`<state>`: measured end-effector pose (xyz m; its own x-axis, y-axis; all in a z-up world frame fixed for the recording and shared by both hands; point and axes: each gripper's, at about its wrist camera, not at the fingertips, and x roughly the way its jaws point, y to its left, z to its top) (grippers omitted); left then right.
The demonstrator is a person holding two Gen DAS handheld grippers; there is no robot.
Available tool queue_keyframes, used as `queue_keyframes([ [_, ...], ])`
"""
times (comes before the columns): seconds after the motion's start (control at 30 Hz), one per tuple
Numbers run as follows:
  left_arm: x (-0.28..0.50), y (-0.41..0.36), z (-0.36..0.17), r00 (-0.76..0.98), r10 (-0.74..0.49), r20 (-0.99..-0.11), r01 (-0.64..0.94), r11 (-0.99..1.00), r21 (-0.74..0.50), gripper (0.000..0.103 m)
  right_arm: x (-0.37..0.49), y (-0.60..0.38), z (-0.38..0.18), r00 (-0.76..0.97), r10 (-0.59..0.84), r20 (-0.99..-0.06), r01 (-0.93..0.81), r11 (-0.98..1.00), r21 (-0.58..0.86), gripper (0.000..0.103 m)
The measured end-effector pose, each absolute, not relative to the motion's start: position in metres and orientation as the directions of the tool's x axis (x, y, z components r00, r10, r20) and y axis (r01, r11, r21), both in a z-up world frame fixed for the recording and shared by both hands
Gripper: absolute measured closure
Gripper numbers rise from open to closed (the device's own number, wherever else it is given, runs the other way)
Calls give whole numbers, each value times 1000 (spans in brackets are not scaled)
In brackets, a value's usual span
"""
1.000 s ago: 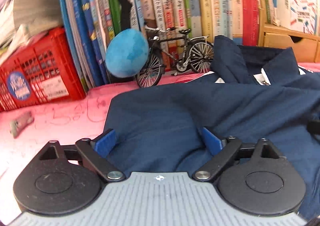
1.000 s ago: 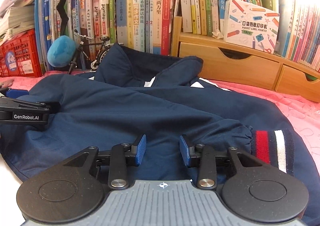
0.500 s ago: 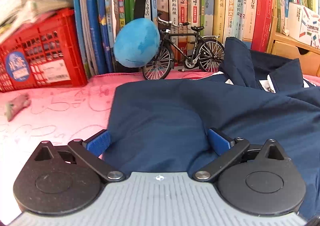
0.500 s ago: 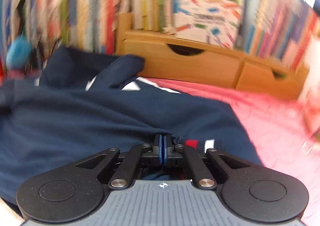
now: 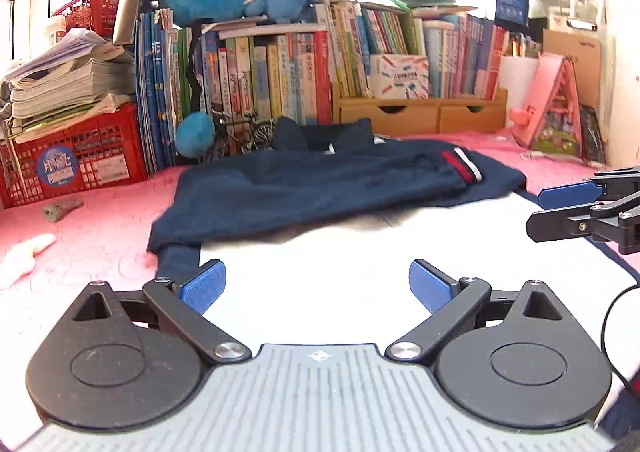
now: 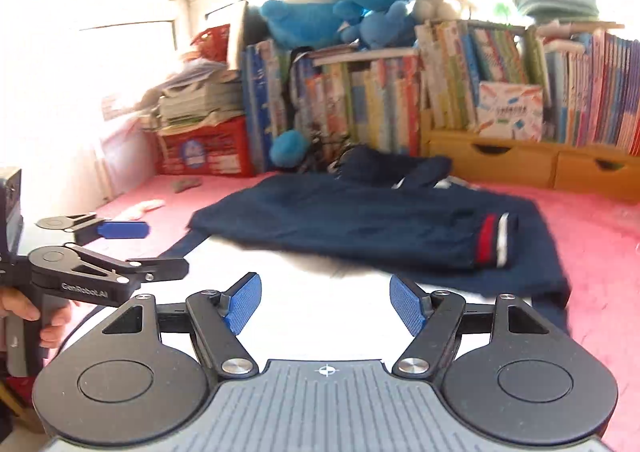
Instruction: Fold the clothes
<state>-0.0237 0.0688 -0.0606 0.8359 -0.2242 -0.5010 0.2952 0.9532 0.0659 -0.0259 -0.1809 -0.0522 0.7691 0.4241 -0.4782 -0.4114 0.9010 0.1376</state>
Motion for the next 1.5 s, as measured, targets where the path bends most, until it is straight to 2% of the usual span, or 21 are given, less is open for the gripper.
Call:
queue_keyframes([
  [0.13, -40, 65, -84, 800, -144, -582, 247, 964, 102, 4, -58, -176, -69, 741, 371, -560, -390, 916, 91, 33],
  [0.23, -46, 87, -88, 798, -108, -593, 184, 981, 69, 4, -81, -175, -81, 719, 320, -618, -368, 928, 53, 33],
  [0.3, -50, 100, -88, 803, -79, -591, 149, 986, 70, 4, -86, -194, -90, 719, 228, -656, -294, 956, 10, 35],
  [0.37, -56, 111, -86, 804, -67, -590, 127, 990, 61, 3, -91, -216, -96, 725, 165, -669, -246, 969, -27, 39],
  [0.4, -59, 116, -86, 804, -55, -592, 109, 992, 55, 3, -95, -226, -97, 734, 109, -670, -207, 976, -68, 36],
  [0.43, -61, 120, -85, 804, -35, -594, 89, 994, 61, 3, -99, -236, -95, 739, 57, -672, -164, 982, -98, 28],
  [0.53, -73, 130, -79, 811, 37, -584, 38, 993, 116, 4, -112, -265, -88, 739, -105, -665, -30, 982, -189, 30],
  [0.6, -88, 134, -72, 822, 21, -569, 59, 991, 121, 5, -125, -275, -81, 750, -179, -636, 15, 967, -253, 32],
  [0.73, -124, 131, -60, 826, -79, -558, 185, 973, 136, 5, -160, -272, -65, 786, -62, -615, -114, 963, -243, 32],
  [0.9, -162, 115, -66, 746, -216, -630, 412, 892, 183, 5, -190, -222, -81, 723, 38, -689, -402, 835, -376, 32],
  [1.0, -167, 105, -81, 738, -179, -651, 420, 876, 235, 5, -200, -196, -105, 717, 44, -696, -482, 752, -450, 32],
  [1.1, -160, 99, -89, 757, -133, -639, 379, 887, 264, 6, -197, -182, -118, 775, 7, -632, -436, 730, -526, 32],
  [1.17, -157, 97, -87, 777, -113, -619, 352, 894, 279, 7, -193, -183, -112, 786, 25, -618, -415, 762, -497, 41],
  [1.27, -155, 99, -71, 828, -113, -550, 317, 902, 293, 7, -191, -196, -83, 814, 80, -576, -371, 834, -409, 60],
  [1.43, -123, 98, -45, 887, -80, -456, 249, 913, 324, 7, -167, -215, -48, 875, 83, -477, -257, 915, -312, 89],
  [1.5, -106, 97, -37, 903, -70, -423, 228, 914, 335, 7, -145, -221, -43, 892, 71, -446, -223, 928, -298, 91],
])
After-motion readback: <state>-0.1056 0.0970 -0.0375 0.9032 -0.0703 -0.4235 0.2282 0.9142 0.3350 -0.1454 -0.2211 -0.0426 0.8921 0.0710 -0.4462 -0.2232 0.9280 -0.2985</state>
